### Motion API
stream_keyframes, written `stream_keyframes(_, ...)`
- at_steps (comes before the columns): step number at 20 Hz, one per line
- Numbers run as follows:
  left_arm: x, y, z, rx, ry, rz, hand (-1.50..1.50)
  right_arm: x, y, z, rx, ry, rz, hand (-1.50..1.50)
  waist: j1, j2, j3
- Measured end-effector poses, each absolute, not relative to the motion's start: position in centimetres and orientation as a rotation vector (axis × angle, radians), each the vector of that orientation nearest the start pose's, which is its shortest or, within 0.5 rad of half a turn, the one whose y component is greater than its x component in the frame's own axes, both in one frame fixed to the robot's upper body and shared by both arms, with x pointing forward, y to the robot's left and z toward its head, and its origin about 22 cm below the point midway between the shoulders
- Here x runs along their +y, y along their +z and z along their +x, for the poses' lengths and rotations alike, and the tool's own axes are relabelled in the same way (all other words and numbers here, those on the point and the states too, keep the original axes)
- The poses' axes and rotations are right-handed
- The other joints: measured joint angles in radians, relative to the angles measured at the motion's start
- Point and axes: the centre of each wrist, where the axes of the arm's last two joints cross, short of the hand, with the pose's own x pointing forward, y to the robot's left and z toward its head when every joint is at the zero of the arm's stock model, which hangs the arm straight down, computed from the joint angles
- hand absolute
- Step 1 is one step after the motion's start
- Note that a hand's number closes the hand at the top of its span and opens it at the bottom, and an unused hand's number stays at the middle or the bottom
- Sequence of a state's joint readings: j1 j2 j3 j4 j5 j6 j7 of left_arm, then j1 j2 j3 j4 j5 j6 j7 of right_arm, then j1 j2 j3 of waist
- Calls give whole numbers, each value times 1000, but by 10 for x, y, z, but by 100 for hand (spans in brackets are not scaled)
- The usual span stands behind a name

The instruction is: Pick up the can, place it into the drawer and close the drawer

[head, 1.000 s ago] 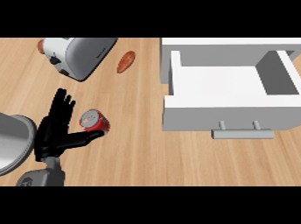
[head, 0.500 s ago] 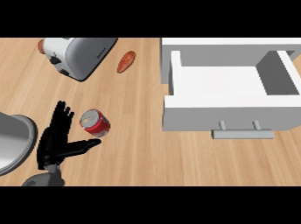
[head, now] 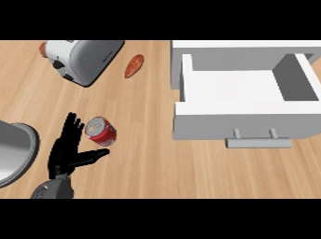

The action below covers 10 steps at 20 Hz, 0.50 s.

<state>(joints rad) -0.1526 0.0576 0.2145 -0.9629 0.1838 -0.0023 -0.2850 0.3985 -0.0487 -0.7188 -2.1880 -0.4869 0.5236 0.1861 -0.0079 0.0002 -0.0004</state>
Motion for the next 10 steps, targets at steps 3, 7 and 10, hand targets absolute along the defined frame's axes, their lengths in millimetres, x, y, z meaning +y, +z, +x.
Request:
stream_keyframes(3,274,-111,253,-1401,297,33,-150,-383,109,64,-1780,-95,-186,-150,-1,0,0)
stream_keyframes(7,268,-117,265,-1393,307,13,-150,-382,114,64,-1780,-98,-192,-150,-2,0,0)
stream_keyframes(10,263,-122,267,-1397,322,-4,-150,-385,113,67,-1782,-105,-197,-150,-1,0,0)
